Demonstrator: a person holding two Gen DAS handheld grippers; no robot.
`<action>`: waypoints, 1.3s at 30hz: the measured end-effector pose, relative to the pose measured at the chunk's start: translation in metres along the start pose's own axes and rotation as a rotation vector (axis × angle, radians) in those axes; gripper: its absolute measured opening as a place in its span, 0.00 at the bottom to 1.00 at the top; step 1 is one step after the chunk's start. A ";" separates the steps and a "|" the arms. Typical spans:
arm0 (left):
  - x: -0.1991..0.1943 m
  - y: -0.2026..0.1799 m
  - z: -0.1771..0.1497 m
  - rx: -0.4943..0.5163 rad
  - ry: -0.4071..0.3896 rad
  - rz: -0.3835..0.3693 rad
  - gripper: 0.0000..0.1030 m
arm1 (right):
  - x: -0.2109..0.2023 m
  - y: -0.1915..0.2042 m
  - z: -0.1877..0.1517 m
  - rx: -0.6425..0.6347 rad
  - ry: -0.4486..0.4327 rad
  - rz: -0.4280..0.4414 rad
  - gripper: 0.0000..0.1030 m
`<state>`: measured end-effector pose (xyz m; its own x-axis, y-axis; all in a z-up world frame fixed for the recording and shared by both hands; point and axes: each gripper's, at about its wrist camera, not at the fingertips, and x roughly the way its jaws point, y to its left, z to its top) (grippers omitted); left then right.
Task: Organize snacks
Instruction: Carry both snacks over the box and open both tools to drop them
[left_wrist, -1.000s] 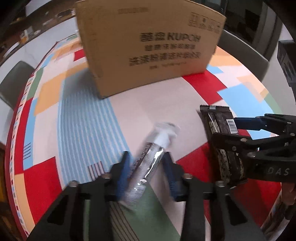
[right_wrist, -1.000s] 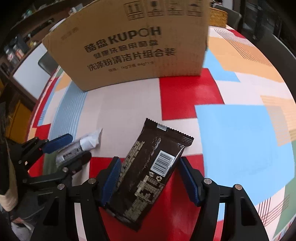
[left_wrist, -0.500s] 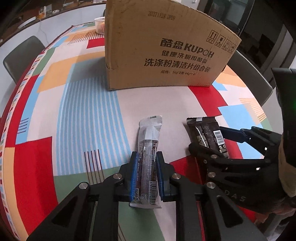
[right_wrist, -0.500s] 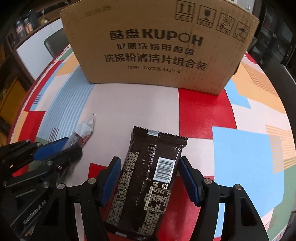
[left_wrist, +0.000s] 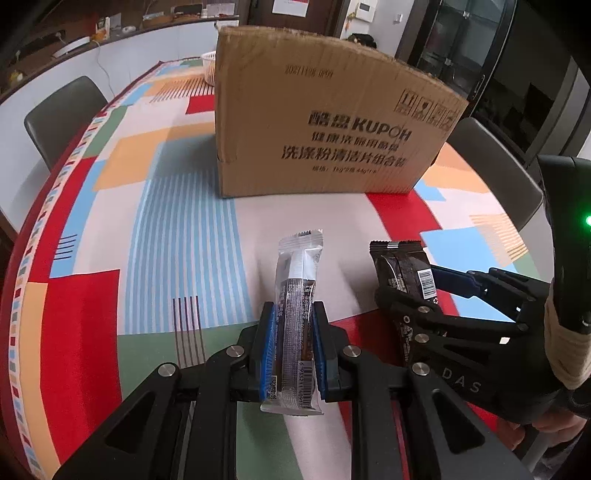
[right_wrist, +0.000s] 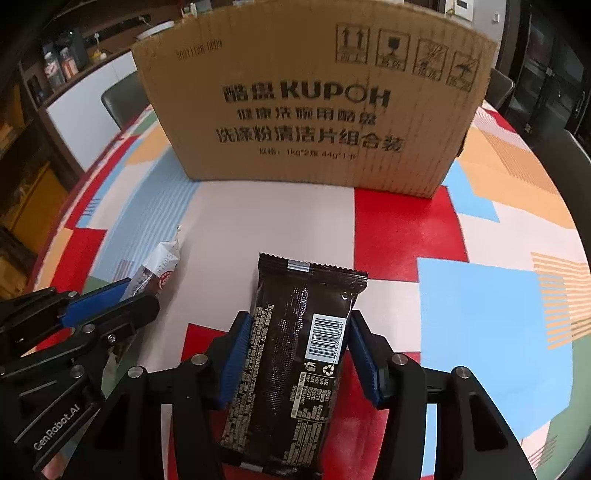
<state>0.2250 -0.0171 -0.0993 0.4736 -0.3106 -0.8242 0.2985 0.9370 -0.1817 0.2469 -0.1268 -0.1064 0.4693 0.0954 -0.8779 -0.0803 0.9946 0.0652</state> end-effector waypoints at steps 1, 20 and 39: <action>-0.003 -0.001 0.000 -0.003 -0.008 -0.003 0.19 | -0.003 -0.001 0.001 0.001 -0.006 0.004 0.51; -0.073 -0.034 0.043 0.052 -0.223 0.000 0.19 | -0.095 -0.021 0.028 0.050 -0.281 0.034 0.49; -0.119 -0.047 0.126 0.107 -0.407 0.033 0.19 | -0.164 -0.034 0.102 0.044 -0.509 0.019 0.49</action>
<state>0.2593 -0.0440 0.0751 0.7666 -0.3390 -0.5454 0.3518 0.9322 -0.0849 0.2624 -0.1719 0.0839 0.8382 0.1094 -0.5343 -0.0606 0.9923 0.1082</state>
